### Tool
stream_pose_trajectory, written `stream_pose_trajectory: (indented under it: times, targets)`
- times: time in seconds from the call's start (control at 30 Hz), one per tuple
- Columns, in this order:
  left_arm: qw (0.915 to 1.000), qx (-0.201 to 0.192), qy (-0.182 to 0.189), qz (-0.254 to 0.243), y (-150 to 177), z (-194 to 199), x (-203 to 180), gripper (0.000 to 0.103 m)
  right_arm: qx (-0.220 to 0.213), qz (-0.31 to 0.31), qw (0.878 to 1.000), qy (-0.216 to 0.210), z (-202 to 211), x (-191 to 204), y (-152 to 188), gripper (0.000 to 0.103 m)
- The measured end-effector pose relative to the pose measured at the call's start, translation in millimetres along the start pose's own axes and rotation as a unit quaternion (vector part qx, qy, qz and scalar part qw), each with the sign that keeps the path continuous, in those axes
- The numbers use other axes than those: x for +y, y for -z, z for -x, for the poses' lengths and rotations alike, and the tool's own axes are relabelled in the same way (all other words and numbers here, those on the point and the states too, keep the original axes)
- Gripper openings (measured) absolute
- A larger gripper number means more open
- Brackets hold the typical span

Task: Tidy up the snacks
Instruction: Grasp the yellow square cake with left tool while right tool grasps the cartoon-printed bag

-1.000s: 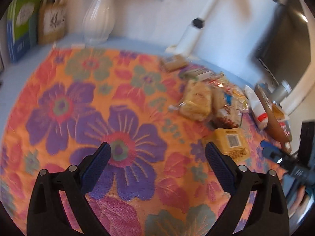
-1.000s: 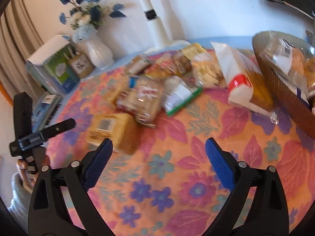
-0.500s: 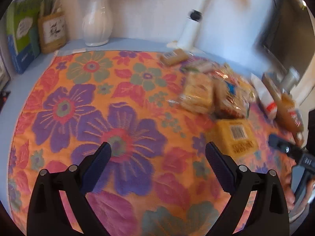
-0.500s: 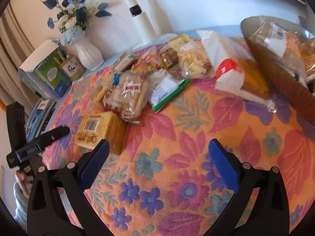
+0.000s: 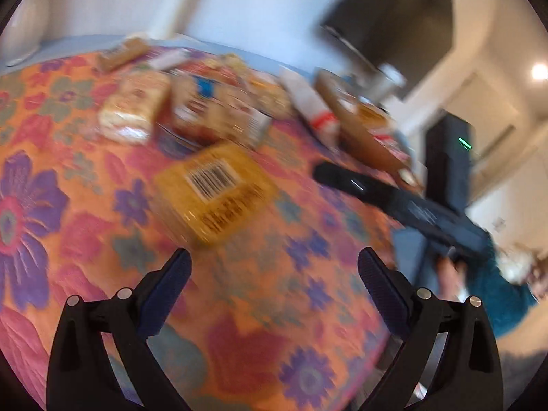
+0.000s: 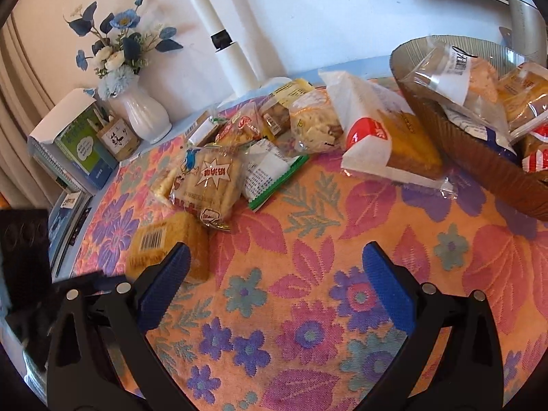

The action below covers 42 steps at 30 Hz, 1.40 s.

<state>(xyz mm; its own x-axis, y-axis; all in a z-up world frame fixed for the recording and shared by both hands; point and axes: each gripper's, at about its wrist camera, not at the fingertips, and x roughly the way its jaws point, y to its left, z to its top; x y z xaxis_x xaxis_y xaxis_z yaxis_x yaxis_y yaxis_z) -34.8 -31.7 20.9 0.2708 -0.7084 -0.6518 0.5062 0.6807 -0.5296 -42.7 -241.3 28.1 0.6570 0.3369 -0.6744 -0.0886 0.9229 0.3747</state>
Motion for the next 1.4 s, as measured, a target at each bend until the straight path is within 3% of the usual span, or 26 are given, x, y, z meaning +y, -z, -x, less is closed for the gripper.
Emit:
stream_pose_trajectory:
  times: [0.07,0.17,0.23,0.3,0.4,0.47,0.57,0.7,0.8,0.9,1.03,1.13,1.2,1.33,1.4]
  targets:
    - [0.9995,0.005,-0.006,-0.03,4.8,12.0,-11.7,0.096,0.004,-0.003,1.0,-0.002,-1.5,-1.2,-0.9,0.1]
    - [0.9925,-0.021,-0.089,-0.081,-6.9,33.9,-26.3,0.097,0.016,-0.011,1.0,-0.005,-4.6,-2.3,-2.6,0.099]
    - [0.9828,-0.026,-0.15,-0.105,-21.8,31.5,-25.3,0.097,0.031,-0.006,0.999,-0.012,-8.4,4.3,-7.5,0.093]
    - [0.9772,-0.019,-0.175,-0.12,-32.5,18.1,-18.4,0.097,0.038,0.007,0.999,-0.007,-8.7,17.6,-14.3,0.092]
    - [0.9772,0.004,-0.17,-0.128,-41.7,-11.4,-4.3,0.097,0.053,0.008,0.999,-0.008,-10.6,35.9,-31.3,0.091]
    - [0.9828,0.015,-0.142,-0.117,-44.9,-23.7,2.2,0.097,0.069,0.003,0.997,-0.018,-17.2,43.1,-42.8,0.09]
    - [0.9868,0.009,-0.113,-0.116,-45.3,-26.1,0.7,0.094,0.1,-0.02,0.994,-0.041,-36.7,48.7,-58.1,0.089]
    - [0.9868,0.014,-0.106,-0.121,-34.1,-28.9,1.3,0.085,0.124,-0.035,0.991,-0.044,-65.2,58.2,-68.3,0.088]
    - [0.9913,0.006,-0.08,-0.105,-30.7,-22.0,5.3,0.085,0.155,-0.071,0.983,-0.068,-85.6,60.4,-66.4,0.088]
    - [0.9929,0.004,-0.071,-0.096,-28.3,-18.6,9.4,0.085,0.16,-0.092,0.981,-0.059,-99.2,59.1,-66.2,0.088]
    - [0.9906,0.009,-0.087,-0.105,-28.8,-26.4,5.8,0.085,0.149,-0.081,0.985,-0.036,-108.4,64.3,-70.8,0.088]
    - [0.9903,0.024,-0.1,-0.094,-32.2,-36.9,7.2,0.082,0.139,-0.049,0.989,-0.003,-107.1,70.8,-70.0,0.072]
    - [0.9871,0.026,-0.117,-0.106,-32.2,-42.2,2.3,0.08,0.134,-0.047,0.99,-0.015,-100.9,67.1,-68.8,0.062]
    - [0.9732,0.035,-0.175,-0.145,-31.6,-64.6,-21.5,0.076,0.104,-0.061,0.992,-0.044,-68.4,49.6,-66.6,0.061]
    - [0.9663,0.038,-0.196,-0.162,-29.6,-70.6,-30.5,0.069,0.079,-0.071,0.992,-0.065,-39.4,40.0,-65.9,0.06]
